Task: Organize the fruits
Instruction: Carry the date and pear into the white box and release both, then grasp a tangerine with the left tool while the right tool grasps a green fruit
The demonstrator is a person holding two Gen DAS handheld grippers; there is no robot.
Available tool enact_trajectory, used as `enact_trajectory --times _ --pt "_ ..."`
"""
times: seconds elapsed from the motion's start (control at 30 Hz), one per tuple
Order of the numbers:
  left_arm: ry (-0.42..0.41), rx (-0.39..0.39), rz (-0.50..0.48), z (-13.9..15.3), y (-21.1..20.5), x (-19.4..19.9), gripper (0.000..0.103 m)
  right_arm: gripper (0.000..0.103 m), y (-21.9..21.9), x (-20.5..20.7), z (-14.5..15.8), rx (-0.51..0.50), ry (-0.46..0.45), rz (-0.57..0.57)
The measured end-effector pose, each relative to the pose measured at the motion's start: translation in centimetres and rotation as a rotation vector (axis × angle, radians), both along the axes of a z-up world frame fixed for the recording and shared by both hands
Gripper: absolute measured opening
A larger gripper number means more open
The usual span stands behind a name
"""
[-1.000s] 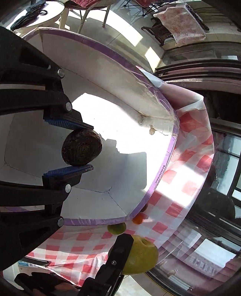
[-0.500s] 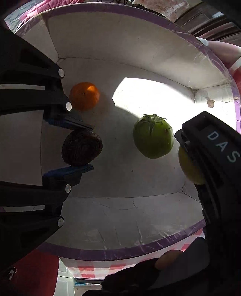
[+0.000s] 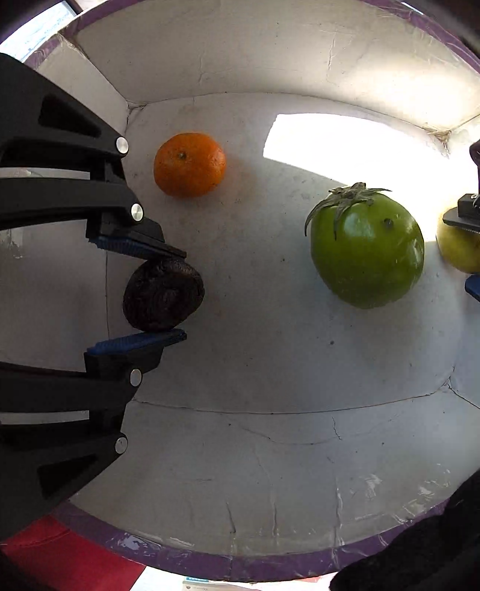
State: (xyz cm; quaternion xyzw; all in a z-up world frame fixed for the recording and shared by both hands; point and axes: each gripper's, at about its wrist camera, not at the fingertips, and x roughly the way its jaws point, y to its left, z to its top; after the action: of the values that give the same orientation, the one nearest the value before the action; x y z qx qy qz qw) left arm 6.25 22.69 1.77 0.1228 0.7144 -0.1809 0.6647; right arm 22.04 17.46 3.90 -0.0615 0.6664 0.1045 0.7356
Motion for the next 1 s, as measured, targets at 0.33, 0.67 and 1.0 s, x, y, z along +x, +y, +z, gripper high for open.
enact_trajectory --times 0.33,0.67,1.0 --pt "-0.006 -0.020 0.066 0.1 0.1 0.5 0.088 0.079 -1.9 -1.0 0.5 0.096 0.012 -0.089" --pt "0.072 -0.152 0.193 -1.3 2.5 0.1 0.093 0.088 -5.1 -5.6 9.9 0.310 -0.249 -0.006" --pt "-0.063 -0.229 0.507 1.6 4.9 0.9 0.093 0.095 -26.1 -6.9 13.4 0.332 -0.492 -0.311"
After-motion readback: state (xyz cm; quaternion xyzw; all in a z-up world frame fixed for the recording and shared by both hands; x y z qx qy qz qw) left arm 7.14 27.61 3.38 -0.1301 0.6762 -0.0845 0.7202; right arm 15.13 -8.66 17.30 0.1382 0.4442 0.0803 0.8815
